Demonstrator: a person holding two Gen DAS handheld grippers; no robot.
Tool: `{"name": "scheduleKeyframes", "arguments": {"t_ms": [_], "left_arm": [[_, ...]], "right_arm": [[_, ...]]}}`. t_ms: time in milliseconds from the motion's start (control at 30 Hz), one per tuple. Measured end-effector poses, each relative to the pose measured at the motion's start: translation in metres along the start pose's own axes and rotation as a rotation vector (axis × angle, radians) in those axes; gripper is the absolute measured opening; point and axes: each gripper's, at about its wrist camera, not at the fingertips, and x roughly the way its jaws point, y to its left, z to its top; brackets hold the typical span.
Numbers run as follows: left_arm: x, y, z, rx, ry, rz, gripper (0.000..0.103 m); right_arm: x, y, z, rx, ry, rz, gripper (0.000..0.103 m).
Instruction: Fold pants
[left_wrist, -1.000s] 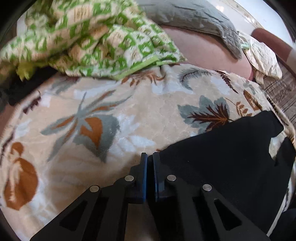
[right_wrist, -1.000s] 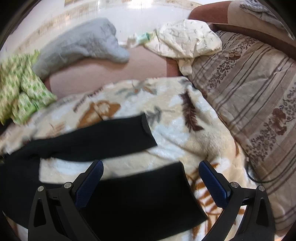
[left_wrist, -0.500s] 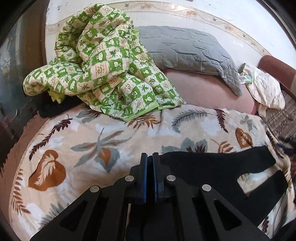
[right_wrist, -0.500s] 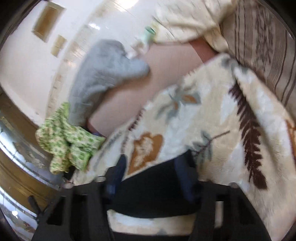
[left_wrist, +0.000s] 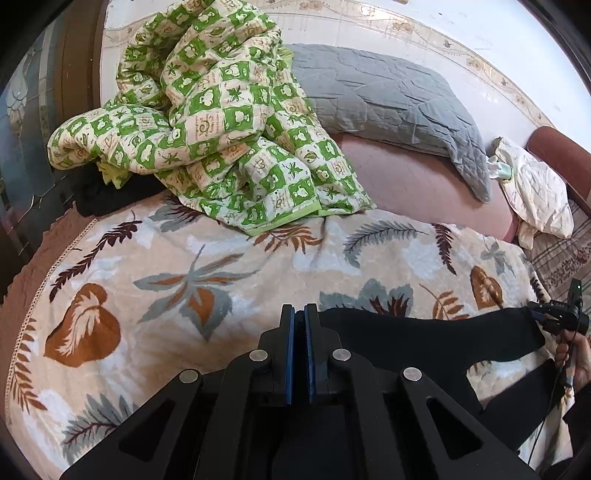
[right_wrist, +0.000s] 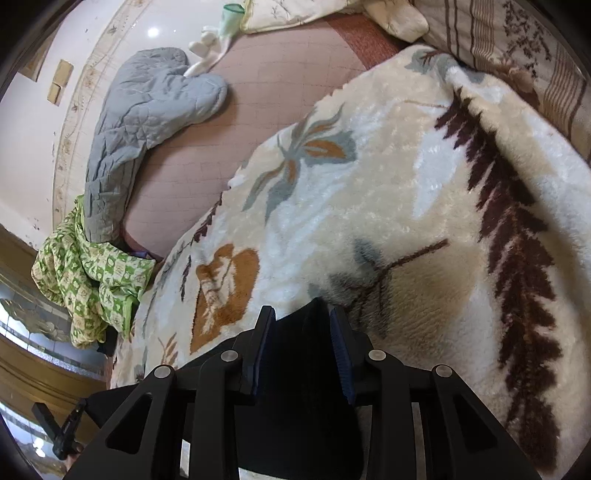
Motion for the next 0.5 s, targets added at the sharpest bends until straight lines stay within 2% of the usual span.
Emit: {"name": "scheduleKeyframes", "arguments": {"t_ms": [67, 133, 167, 200, 367, 500], "left_arm": [[0.001, 0.001, 0.000, -0.005, 0.001, -0.003, 0.003], [0.001, 0.002, 0.000, -0.004, 0.002, 0.002, 0.003], [0.002, 0.003, 0.000, -0.008, 0.005, 0.003, 0.003], [0.002, 0.004, 0.001, -0.014, 0.007, 0.003, 0.003], [-0.008, 0.002, 0.000, -0.023, -0.017, -0.012, 0.003], [-0.032, -0.001, -0.017, -0.008, -0.055, -0.031, 0.003]], "right_arm": [[0.005, 0.000, 0.000, -0.007, 0.011, -0.005, 0.031], [0.007, 0.000, 0.000, -0.015, 0.011, 0.002, 0.025], [0.008, 0.002, 0.001, -0.035, 0.011, 0.009, 0.009], [0.009, 0.003, 0.001, -0.051, 0.017, 0.015, 0.006], [-0.016, 0.015, -0.003, -0.126, -0.041, 0.016, 0.005], [-0.053, 0.025, -0.021, -0.234, -0.084, -0.002, 0.005]]}}
